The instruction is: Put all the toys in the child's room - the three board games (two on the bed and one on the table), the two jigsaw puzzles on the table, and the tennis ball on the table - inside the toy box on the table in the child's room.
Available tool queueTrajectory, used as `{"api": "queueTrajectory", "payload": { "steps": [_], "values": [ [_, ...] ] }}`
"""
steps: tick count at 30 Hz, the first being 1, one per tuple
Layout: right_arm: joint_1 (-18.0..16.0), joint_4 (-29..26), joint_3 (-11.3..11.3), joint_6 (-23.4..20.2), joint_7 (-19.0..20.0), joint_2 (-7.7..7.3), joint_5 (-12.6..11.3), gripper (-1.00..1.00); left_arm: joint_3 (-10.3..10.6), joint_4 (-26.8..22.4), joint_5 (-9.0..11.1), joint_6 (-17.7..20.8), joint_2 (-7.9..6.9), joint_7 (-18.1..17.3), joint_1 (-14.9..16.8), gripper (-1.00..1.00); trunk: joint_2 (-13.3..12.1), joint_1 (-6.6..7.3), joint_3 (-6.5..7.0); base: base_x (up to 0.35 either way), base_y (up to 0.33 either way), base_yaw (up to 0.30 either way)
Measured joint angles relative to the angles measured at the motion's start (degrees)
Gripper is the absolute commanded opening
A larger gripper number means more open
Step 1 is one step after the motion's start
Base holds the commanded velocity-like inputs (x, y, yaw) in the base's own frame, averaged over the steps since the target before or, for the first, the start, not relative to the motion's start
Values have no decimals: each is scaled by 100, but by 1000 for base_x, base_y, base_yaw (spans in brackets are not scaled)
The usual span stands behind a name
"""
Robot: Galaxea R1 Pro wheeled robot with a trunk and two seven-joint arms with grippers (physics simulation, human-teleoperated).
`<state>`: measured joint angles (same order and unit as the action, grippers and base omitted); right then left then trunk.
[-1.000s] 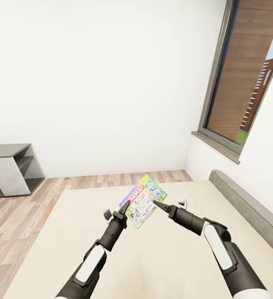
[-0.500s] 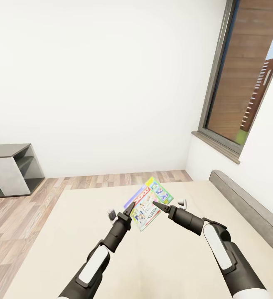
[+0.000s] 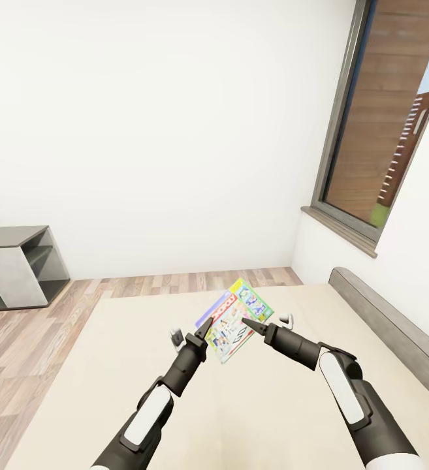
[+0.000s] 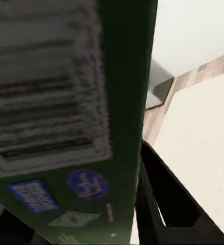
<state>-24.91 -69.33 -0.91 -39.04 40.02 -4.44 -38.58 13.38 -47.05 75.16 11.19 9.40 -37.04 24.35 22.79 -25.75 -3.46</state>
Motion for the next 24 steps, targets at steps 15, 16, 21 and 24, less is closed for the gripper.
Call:
{"api": "queueTrajectory", "payload": {
  "steps": [15, 16, 21, 24],
  "values": [
    [-2, 4, 9, 73, -18, -3, 118, -100, 3, -12, 6, 14, -2, -8, 3, -100, 0, 0, 0, 0, 0, 0],
    [-2, 4, 9, 74, -18, -3, 118, -100, 3, -11, 6, 14, -2, -8, 3, -100, 0, 0, 0, 0, 0, 0],
    [-2, 4, 11, 77, -18, -3, 108, -100, 6, -11, 3, 13, -2, -8, 13, -100, 0, 0, 0, 0, 0, 0],
    [-2, 4, 13, 74, -14, -3, 101, -100, 7, -10, 4, 16, -2, -12, 18, -100, 0, 0, 0, 0, 0, 0]
  ]
}}
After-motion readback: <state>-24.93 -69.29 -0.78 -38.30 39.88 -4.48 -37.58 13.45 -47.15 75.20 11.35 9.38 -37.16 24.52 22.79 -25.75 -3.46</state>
